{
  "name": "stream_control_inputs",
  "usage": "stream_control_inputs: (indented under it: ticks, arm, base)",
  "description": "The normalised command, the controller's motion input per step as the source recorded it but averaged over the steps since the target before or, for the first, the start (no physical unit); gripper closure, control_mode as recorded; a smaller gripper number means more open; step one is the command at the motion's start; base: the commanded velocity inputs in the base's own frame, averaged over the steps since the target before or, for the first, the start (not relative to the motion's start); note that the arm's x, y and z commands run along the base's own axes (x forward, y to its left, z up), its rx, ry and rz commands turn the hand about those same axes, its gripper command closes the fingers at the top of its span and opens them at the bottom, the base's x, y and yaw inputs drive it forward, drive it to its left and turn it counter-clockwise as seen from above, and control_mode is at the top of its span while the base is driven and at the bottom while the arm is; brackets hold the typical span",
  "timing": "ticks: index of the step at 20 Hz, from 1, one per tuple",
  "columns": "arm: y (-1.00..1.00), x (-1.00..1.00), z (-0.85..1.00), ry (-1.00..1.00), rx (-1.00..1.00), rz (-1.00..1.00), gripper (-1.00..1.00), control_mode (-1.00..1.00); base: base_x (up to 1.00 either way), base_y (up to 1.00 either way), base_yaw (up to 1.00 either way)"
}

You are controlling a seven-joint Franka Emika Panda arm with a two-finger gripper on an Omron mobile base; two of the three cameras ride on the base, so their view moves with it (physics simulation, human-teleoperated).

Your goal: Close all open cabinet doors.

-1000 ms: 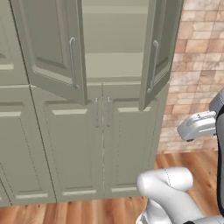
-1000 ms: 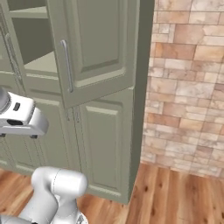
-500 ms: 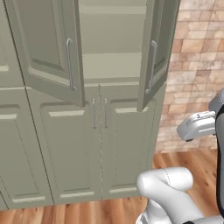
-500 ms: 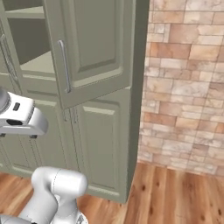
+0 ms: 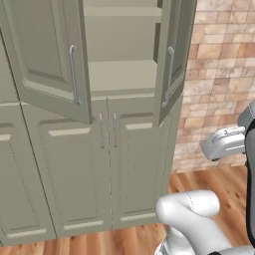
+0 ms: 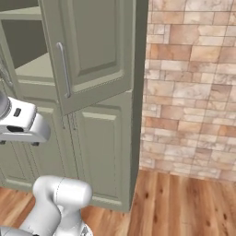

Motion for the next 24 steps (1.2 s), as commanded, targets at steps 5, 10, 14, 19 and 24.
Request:
stream_control_inputs:
  ticks: [5,10,14,19,24]
  arm:
    - [0.0,0.0,0.0,0.0,0.0,0.0,-1.0,1.0]
    - [0.0,0.0,0.0,0.0,0.0,0.0,-1.0,1.0]
    - [0.0,0.0,0.0,0.0,0.0,0.0,-1.0,1.0]
    - [0.0,0.0,0.0,0.0,0.0,0.0,-1.0,1.0]
    - [0.0,0.0,0.0,0.0,0.0,0.0,-1.0,1.0]
  base:
    - [-0.69,0.48,0.0]
    - [-0.97,0.01,0.0]
    - [0.18,0.0,0.0]
    - [0.72,-0.1,0.0]
    - [0.35,-0.05,0.0]
